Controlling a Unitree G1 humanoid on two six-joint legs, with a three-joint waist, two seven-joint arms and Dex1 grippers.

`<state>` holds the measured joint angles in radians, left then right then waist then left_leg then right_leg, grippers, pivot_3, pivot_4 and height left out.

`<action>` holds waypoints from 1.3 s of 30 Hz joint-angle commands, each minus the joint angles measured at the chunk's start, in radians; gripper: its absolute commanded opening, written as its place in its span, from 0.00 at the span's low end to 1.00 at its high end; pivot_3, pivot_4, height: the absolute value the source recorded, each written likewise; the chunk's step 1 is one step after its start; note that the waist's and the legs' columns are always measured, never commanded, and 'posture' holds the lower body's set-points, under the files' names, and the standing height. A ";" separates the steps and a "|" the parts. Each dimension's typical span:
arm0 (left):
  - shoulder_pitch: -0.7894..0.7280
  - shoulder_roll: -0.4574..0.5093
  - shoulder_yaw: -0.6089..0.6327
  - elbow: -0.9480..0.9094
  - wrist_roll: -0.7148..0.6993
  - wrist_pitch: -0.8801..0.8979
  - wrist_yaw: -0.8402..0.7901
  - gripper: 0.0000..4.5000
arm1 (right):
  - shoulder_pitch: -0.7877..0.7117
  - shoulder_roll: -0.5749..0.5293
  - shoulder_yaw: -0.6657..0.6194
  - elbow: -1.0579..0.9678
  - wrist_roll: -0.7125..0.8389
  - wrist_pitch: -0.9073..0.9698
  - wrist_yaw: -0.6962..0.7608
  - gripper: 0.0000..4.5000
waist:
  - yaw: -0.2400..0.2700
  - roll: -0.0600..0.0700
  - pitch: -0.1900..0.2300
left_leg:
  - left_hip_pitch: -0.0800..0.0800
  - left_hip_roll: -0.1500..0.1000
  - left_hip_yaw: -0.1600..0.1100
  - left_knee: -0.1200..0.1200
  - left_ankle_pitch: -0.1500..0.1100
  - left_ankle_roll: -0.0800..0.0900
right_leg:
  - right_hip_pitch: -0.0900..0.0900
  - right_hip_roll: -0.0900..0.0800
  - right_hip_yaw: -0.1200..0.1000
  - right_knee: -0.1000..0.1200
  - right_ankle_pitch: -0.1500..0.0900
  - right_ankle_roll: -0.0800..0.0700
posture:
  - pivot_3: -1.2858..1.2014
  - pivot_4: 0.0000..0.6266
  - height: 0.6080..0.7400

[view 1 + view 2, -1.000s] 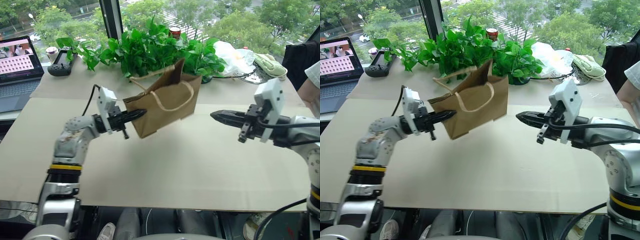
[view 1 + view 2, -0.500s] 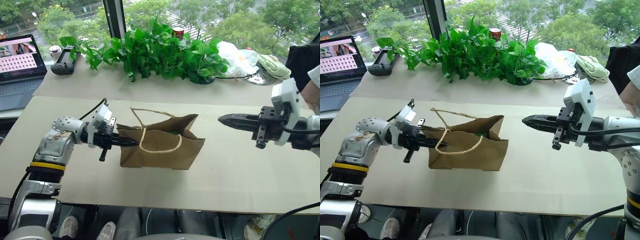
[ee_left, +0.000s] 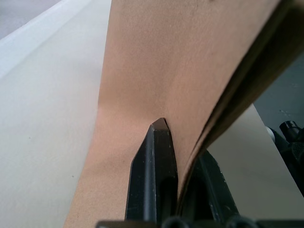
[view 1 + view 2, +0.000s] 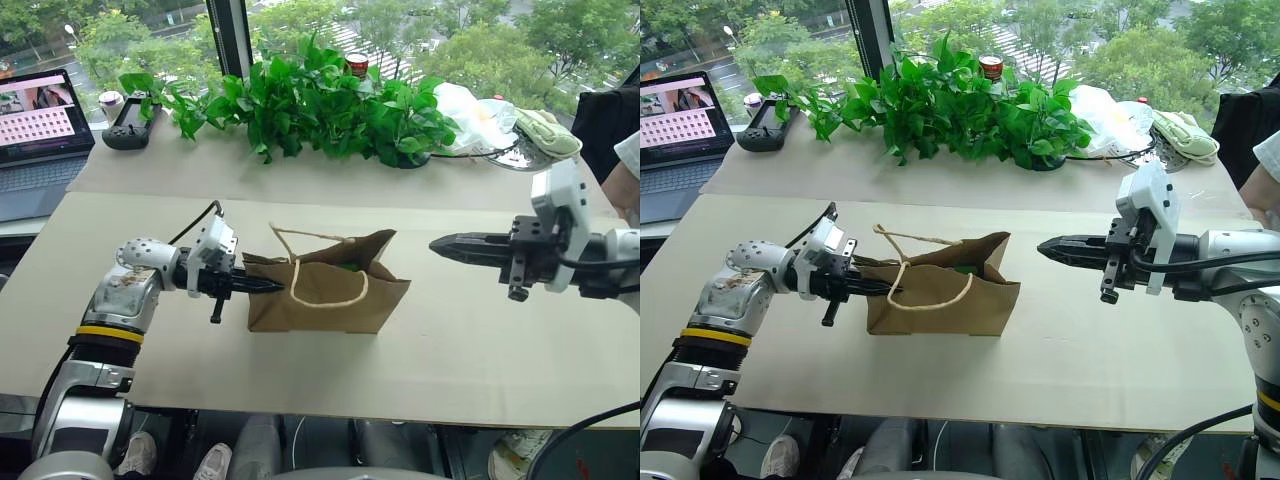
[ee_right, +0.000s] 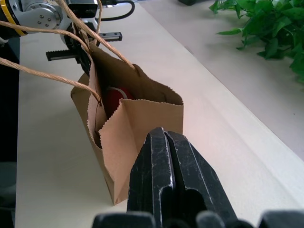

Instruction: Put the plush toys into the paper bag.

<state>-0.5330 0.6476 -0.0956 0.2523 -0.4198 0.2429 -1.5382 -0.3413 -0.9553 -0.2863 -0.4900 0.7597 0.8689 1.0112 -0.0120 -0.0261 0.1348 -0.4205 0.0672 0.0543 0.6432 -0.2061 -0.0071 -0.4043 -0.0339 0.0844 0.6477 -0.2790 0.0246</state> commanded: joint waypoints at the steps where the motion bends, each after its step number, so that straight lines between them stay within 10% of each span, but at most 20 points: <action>1: -0.001 -0.007 0.002 0.000 0.017 -0.022 0.018 0.01 | -0.017 -0.025 -0.012 -0.011 0.000 -0.032 -0.002 0.00 | 0.000 0.000 0.000 | 0.000 0.000 0.000 0.000 0.000 0.000 | 0.000 0.000 0.000 0.000 0.000 0.000 | 0.52 0.24 0.83; 4: 0.001 -0.015 -0.003 0.008 0.031 -0.037 0.025 0.01 | -0.018 -0.029 -0.007 -0.007 -0.002 -0.037 -0.004 0.00 | 0.000 0.000 0.000 | 0.000 0.000 0.000 0.000 0.000 0.000 | 0.000 0.000 0.000 0.000 0.000 0.000 | 0.52 0.24 0.83; 14: -0.009 0.014 0.006 -0.019 0.027 0.013 0.015 0.84 | -0.016 -0.042 0.008 0.013 -0.017 -0.057 -0.004 0.00 | 0.000 0.000 0.000 | 0.000 0.000 0.000 0.000 0.000 0.000 | 0.000 0.000 0.000 0.000 0.000 0.000 | 0.52 0.24 0.83; 29: -0.019 0.303 0.189 -0.303 -0.229 0.437 -0.020 0.84 | -0.031 -0.087 0.023 0.039 -0.025 -0.075 0.032 0.00 | -0.003 0.001 0.000 | 0.001 0.000 0.000 0.000 0.000 0.000 | 0.000 0.000 0.000 0.001 0.000 0.000 | 0.52 0.24 0.83; 39: -0.126 0.422 0.253 -0.149 -0.283 0.544 -0.048 0.84 | -0.107 -0.075 0.058 0.052 0.002 -0.071 0.064 0.00 | 0.001 0.001 0.001 | 0.002 0.001 0.001 0.000 0.000 0.000 | 0.000 0.000 0.000 0.001 -0.001 -0.001 | 0.52 0.24 0.83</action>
<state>-0.6537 1.0618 0.1386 0.1038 -0.6908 0.7846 -1.5843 -0.4285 -1.0296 -0.2167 -0.4265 0.7517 0.8160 1.0688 -0.0115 -0.0247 0.1355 -0.4191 0.0679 0.0550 0.6432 -0.2061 -0.0071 -0.4045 -0.0336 0.0842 0.6488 -0.2800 0.0240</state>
